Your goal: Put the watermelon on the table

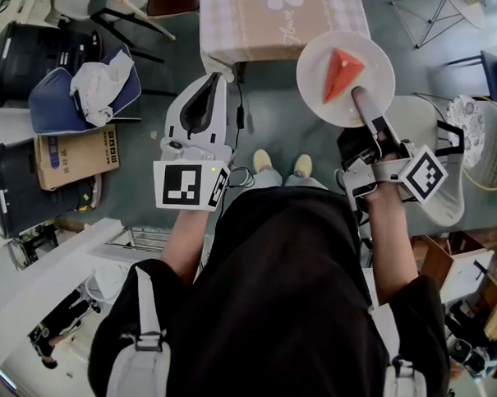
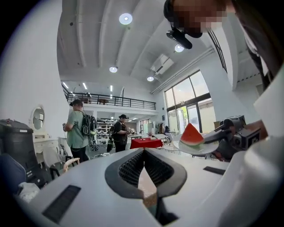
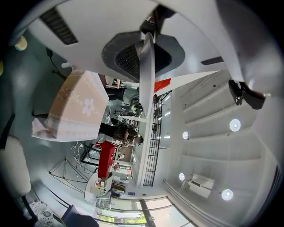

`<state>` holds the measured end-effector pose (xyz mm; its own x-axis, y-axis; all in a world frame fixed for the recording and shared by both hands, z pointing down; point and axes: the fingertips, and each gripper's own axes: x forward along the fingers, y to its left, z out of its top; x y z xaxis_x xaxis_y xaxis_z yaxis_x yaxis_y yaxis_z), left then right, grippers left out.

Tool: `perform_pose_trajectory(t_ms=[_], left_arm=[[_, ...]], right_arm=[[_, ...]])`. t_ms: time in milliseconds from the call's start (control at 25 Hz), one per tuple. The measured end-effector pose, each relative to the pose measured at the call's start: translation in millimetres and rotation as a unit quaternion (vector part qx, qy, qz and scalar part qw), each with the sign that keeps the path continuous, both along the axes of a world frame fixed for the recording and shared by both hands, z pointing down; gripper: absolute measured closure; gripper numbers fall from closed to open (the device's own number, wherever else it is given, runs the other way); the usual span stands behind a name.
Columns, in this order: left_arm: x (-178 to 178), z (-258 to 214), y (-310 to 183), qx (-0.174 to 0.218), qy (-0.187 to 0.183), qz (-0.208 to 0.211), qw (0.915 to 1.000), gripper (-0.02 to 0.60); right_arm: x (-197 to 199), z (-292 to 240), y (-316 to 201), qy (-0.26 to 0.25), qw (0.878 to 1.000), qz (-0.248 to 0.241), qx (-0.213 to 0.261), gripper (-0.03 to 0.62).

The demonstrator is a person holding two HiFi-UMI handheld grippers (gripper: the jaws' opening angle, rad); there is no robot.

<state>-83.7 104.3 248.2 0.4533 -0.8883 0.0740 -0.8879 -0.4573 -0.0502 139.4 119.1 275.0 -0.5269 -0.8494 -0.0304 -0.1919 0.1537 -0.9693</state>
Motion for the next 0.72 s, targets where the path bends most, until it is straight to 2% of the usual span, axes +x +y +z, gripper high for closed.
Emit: perform_pose_trajectory(t_ms=[320, 720], left_arm=[[-10, -1, -10, 0.004, -0.008, -0.015, 0.9998, 0.569], [-32, 9, -21, -0.019, -0.009, -0.026, 0.9994, 0.570]], right_arm=[[-14, -1, -9, 0.003, 1.000, 0.006, -0.003, 0.576], [-42, 2, -10, 0.017, 1.000, 0.017, -0.007, 0.576]])
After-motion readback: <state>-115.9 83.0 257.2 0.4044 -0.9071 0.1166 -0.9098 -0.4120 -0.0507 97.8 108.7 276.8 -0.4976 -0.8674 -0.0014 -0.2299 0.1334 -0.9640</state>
